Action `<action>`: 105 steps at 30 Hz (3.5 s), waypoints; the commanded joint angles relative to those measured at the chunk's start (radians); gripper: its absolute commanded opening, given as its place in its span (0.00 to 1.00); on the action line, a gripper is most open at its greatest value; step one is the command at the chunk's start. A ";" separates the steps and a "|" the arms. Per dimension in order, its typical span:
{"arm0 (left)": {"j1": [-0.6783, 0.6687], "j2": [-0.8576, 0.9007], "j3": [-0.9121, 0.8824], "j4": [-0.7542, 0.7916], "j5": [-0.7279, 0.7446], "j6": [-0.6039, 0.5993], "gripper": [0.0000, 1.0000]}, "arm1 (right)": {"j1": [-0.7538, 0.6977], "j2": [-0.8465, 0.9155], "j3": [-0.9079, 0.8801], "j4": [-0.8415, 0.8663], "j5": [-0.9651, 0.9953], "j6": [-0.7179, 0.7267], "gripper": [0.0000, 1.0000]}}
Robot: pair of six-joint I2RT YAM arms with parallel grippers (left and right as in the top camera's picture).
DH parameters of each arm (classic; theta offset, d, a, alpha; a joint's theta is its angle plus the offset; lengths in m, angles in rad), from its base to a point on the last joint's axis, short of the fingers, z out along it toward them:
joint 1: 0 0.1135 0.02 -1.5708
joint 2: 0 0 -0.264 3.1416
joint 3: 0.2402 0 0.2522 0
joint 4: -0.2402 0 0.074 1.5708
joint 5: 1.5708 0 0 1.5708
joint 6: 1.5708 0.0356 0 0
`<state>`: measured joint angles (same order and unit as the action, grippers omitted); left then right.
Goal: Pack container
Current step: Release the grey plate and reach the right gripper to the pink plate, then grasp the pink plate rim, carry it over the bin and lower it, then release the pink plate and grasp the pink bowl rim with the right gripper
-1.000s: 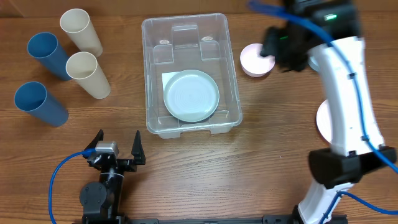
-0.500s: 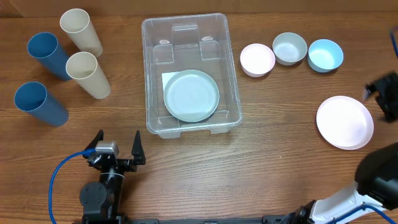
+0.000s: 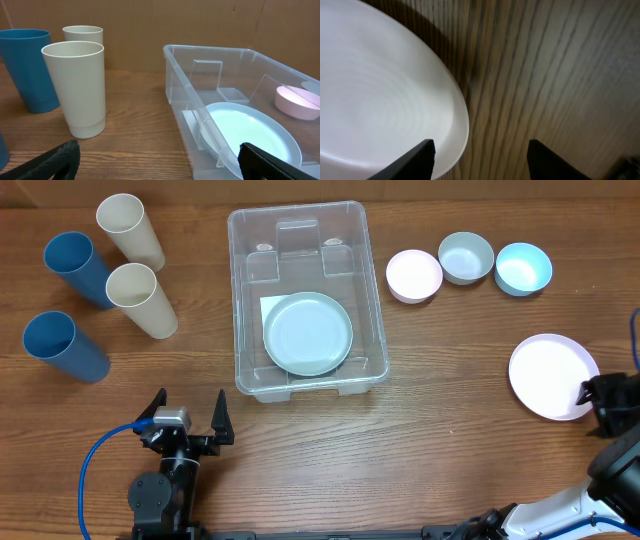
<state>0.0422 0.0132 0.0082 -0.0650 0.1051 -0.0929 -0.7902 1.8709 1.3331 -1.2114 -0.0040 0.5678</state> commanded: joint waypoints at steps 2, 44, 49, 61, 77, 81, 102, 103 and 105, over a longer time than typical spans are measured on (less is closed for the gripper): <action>0.008 -0.008 -0.003 -0.002 0.011 0.023 1.00 | 0.006 -0.019 -0.101 0.120 -0.024 -0.026 0.59; 0.008 -0.009 -0.003 -0.002 0.011 0.023 1.00 | 0.129 -0.141 0.280 -0.078 -0.152 -0.061 0.04; 0.008 -0.008 -0.003 -0.002 0.011 0.023 1.00 | 0.223 -0.220 0.379 -0.094 -0.299 -0.140 0.04; 0.008 -0.009 -0.003 -0.002 0.011 0.022 1.00 | 0.971 -0.302 0.480 0.005 -0.194 -0.091 0.04; 0.008 -0.009 -0.003 -0.002 0.011 0.023 1.00 | 1.267 0.037 0.460 0.066 -0.064 -0.043 0.04; 0.008 -0.009 -0.003 -0.002 0.011 0.023 1.00 | 1.267 0.101 0.460 0.054 -0.064 -0.042 0.04; 0.008 -0.008 -0.003 -0.002 0.011 0.023 1.00 | 1.267 0.115 0.473 -0.060 -0.102 -0.174 0.42; 0.008 -0.009 -0.003 -0.002 0.011 0.023 1.00 | 1.267 0.106 0.489 -0.065 -0.101 -0.176 0.42; 0.008 -0.009 -0.003 -0.002 0.011 0.023 1.00 | 1.267 0.084 0.541 -0.088 -0.093 -0.176 0.43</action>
<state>0.0422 0.0132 0.0082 -0.0650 0.1051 -0.0933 0.4782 1.9839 1.7916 -1.2842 -0.1005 0.4141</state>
